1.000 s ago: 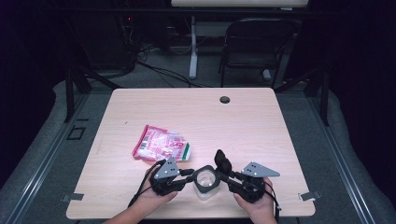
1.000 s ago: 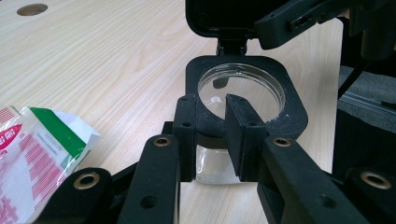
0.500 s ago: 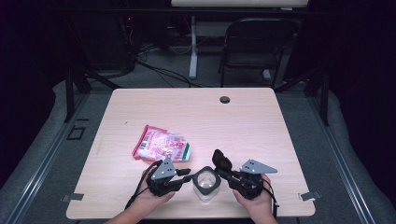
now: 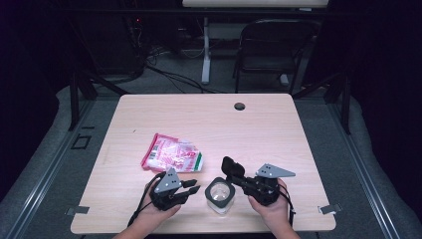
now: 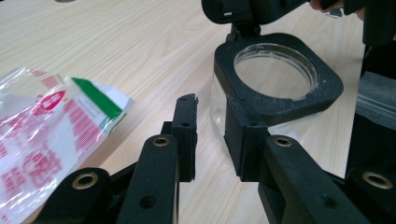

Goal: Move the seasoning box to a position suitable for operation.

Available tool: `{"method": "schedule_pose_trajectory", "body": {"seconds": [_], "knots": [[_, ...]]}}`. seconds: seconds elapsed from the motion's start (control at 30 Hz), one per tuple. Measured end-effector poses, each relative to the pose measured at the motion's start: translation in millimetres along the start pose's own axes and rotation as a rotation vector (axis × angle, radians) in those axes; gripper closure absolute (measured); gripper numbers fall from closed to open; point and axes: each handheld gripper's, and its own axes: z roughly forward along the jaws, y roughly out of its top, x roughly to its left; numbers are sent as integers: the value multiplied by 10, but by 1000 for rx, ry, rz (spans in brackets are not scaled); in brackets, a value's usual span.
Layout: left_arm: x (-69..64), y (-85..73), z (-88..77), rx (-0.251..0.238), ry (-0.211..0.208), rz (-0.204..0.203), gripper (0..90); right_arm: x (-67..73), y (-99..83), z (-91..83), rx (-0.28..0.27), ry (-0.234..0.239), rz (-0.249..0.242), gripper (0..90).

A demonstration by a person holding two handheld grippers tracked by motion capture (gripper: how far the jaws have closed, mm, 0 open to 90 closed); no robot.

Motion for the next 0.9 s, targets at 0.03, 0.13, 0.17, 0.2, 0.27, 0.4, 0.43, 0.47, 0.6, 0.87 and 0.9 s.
{"method": "schedule_pose_trajectory", "body": {"seconds": [0.03,0.13,0.17,0.2,0.27,0.4,0.43,0.47,0.6,0.87,0.9], "knots": [[12,-22,-35,-1,13,-3,744,-19,18,3,4,3,-4,849],[18,-42,-68,-1,28,-11,744,-44,42,17,2,13,-7,849],[22,-53,-85,-4,33,-15,744,-68,62,18,12,16,-13,848],[24,-62,-105,-1,45,-18,744,-117,90,30,13,24,-20,848],[34,-82,-135,-1,51,-26,744,-174,107,39,12,30,-15,845],[55,-131,-195,0,78,-42,736,-287,139,48,8,24,9,842],[57,-141,-200,-4,85,-47,733,-335,159,59,16,35,7,841],[69,-164,-221,-1,100,-51,724,-351,165,66,19,38,9,840],[100,-201,-245,2,124,-62,691,-385,188,96,25,46,2,835],[195,-271,-253,14,163,-71,635,-419,219,154,28,33,-9,813],[216,-282,-252,18,167,-72,631,-428,217,158,29,28,-7,803]]}}
